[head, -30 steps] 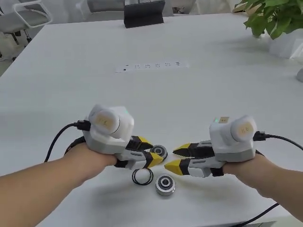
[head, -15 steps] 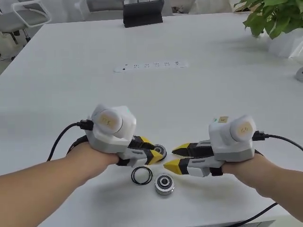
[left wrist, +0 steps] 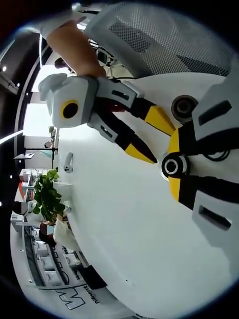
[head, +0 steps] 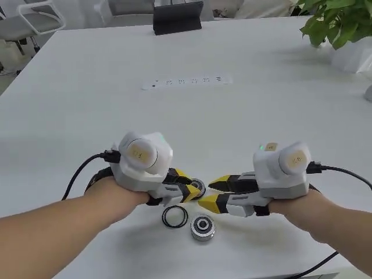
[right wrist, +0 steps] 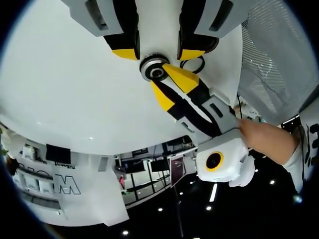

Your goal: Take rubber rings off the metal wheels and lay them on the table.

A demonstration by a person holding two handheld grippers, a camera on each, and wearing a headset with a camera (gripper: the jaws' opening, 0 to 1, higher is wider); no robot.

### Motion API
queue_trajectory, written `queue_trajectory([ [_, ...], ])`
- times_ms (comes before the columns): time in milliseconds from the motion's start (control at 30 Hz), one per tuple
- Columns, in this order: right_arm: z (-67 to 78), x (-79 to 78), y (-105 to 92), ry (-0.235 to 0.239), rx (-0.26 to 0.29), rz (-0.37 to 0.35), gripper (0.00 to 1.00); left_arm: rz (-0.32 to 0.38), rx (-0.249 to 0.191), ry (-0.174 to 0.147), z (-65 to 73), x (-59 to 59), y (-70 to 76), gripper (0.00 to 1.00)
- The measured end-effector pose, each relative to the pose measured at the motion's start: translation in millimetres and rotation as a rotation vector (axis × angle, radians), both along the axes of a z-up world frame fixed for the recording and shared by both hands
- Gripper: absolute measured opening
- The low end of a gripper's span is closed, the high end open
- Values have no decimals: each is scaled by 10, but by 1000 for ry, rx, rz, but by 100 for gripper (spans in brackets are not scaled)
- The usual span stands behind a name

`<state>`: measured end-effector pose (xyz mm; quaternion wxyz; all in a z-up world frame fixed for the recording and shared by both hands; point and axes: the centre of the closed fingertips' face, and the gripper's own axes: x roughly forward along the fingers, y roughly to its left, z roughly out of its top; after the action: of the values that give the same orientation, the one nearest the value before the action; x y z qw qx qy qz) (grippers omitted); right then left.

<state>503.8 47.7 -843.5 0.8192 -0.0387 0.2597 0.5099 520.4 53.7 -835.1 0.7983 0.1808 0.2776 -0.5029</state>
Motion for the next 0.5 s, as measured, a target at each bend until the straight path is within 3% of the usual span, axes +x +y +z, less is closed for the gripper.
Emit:
queue_trajectory([
  [67,4,3,14,-6,0,3,28,-3,6,-14,4,18,2,7],
  [500,-8,71,64,-30,-23,0,30,5,8,-14,-1,-1,7,7],
])
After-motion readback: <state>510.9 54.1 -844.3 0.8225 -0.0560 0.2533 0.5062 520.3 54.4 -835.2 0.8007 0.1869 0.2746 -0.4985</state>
